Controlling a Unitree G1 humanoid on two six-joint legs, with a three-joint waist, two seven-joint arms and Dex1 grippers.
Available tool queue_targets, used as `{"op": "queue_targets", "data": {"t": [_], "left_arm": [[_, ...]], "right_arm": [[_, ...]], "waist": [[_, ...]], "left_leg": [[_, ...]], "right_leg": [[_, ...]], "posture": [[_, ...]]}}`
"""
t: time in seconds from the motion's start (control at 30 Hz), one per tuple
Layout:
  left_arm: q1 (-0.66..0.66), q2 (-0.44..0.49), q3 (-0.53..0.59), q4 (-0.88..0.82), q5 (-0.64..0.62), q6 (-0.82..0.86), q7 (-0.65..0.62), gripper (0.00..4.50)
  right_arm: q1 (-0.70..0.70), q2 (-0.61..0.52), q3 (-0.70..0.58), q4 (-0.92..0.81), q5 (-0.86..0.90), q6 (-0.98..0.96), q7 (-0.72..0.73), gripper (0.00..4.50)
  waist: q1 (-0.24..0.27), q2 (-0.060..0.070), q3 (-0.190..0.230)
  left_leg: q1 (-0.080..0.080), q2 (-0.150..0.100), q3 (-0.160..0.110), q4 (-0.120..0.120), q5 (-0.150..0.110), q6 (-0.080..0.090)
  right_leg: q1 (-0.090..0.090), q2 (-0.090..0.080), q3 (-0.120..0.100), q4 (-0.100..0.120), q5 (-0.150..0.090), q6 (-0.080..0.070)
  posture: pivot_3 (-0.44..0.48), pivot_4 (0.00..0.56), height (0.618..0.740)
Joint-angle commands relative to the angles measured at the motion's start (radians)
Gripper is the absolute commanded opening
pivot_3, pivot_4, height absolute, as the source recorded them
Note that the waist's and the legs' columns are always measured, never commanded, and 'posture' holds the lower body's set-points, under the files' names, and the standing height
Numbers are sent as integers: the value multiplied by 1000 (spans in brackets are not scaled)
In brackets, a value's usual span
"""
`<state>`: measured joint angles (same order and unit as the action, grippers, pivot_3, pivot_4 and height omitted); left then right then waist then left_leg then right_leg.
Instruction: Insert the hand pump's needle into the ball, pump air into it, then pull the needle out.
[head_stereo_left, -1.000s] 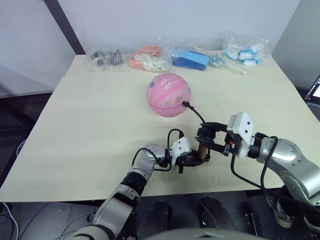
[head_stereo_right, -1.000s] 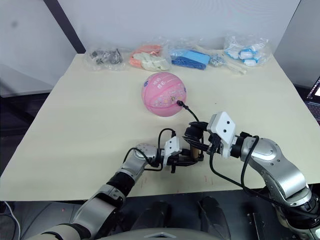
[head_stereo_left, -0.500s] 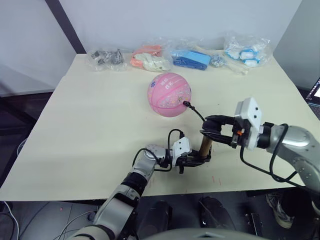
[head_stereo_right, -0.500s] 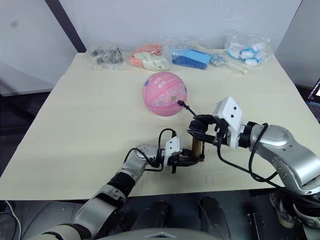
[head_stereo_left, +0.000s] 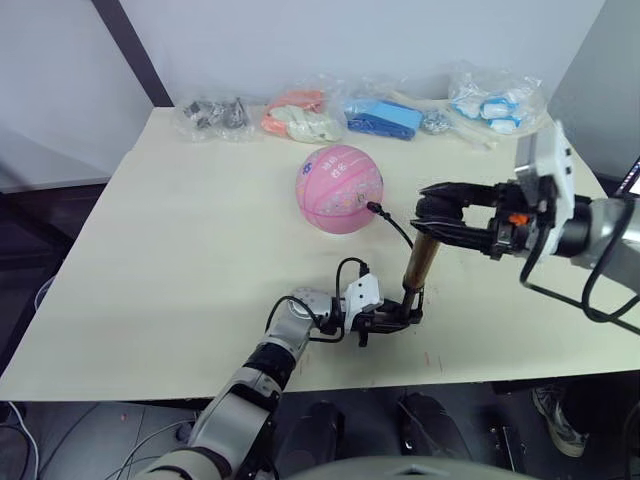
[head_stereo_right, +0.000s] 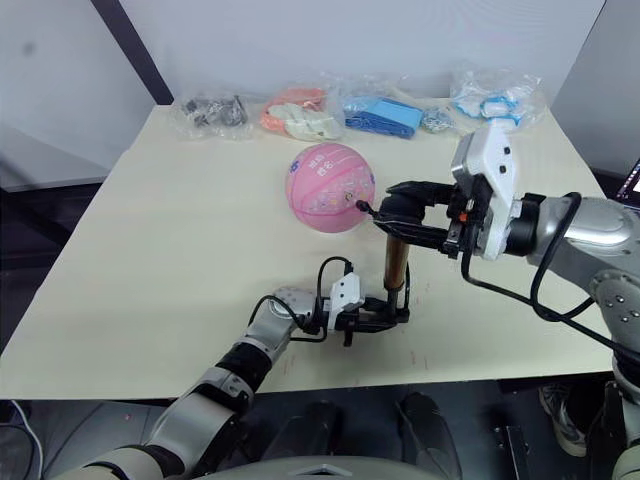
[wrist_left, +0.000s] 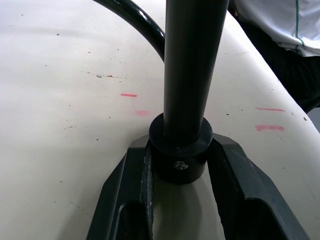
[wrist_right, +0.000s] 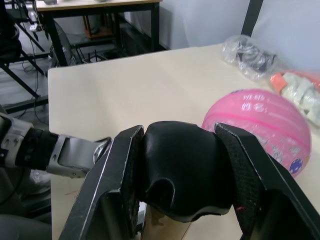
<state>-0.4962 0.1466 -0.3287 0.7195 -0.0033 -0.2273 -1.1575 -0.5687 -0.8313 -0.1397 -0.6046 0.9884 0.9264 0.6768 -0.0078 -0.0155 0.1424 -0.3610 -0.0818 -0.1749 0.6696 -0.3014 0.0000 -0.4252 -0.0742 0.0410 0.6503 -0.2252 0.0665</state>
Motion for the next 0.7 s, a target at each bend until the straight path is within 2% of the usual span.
{"op": "queue_targets", "data": {"t": [0.03,0.33,0.53,0.7], "left_arm": [[10,4,-18,36,20,8,-3,1116],[19,6,-20,19,18,15,-7,1116],[20,5,-23,9,19,20,-8,1116],[15,5,-24,8,19,23,-8,1116]], "right_arm": [[-57,-24,-73,0,49,-6,-8,1811],[-150,-106,-107,57,132,29,1,1811],[-193,-118,-108,78,172,44,-22,1811],[-142,-118,-92,57,176,62,-30,1811]], "waist": [[1,0,0],[2,0,0],[3,1,1],[5,1,1]], "left_leg": [[0,0,0,0,0,0],[-1,0,0,0,-1,1],[-1,0,0,0,-1,2],[-3,0,0,0,-1,2]], "right_leg": [[0,0,0,0,0,0],[0,0,0,0,0,0],[-1,-1,0,0,0,0],[-2,-1,1,0,0,0]], "posture": [[0,150,740],[0,150,740],[0,150,740],[0,150,740]]}}
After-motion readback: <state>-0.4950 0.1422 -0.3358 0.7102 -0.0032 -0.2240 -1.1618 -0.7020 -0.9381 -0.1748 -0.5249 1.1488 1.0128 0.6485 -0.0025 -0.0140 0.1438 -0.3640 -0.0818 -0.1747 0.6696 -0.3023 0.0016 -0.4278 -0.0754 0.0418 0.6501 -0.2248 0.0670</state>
